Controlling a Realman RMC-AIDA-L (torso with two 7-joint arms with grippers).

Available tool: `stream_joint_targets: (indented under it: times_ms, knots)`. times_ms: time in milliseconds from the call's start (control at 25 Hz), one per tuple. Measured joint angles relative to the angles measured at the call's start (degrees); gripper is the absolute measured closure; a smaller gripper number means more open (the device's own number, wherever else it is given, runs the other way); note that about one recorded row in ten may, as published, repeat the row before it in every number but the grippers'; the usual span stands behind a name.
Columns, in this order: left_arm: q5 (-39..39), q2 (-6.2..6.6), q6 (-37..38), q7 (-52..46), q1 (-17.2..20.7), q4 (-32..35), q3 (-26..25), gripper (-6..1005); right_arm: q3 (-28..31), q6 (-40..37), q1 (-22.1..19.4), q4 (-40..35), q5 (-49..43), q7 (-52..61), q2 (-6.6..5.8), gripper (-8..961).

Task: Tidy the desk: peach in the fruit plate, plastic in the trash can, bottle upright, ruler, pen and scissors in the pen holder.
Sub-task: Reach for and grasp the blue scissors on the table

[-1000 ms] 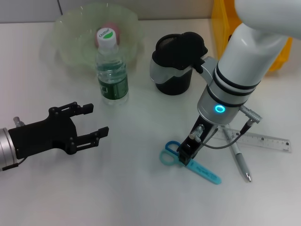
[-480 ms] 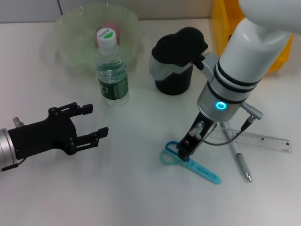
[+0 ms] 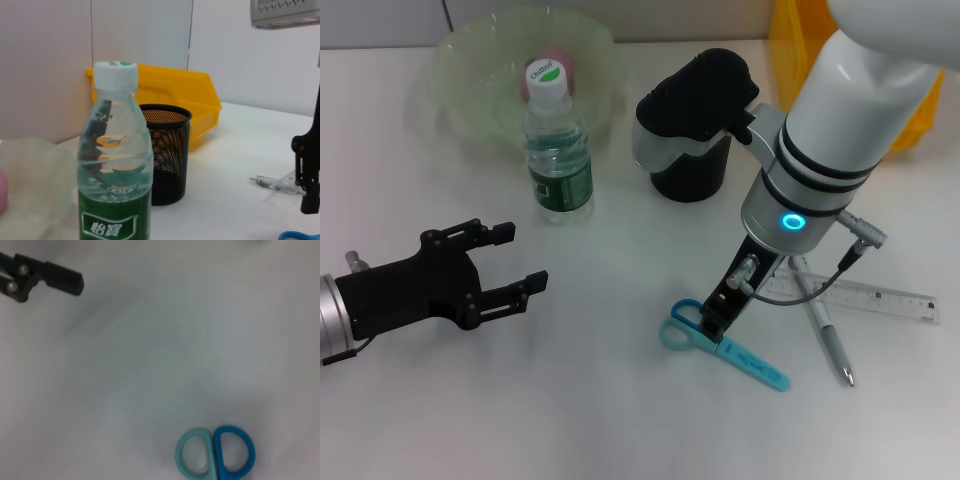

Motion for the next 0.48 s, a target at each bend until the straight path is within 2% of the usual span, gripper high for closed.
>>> stream_joint_targets:
  times_ms: [200,480]
  knots:
    - [0.0,0.06,-0.5,0.0,-0.1,-0.3,0.0,242,-1.4,-0.2,-0.3,-0.7,0.0,0.0,0.06,605]
    - [0.0,0.09,-1.1,0.0,-0.1,-0.2,0.0,242,-3.8,0.1,-0.8,-1.7,0.1,0.2,0.1,582]
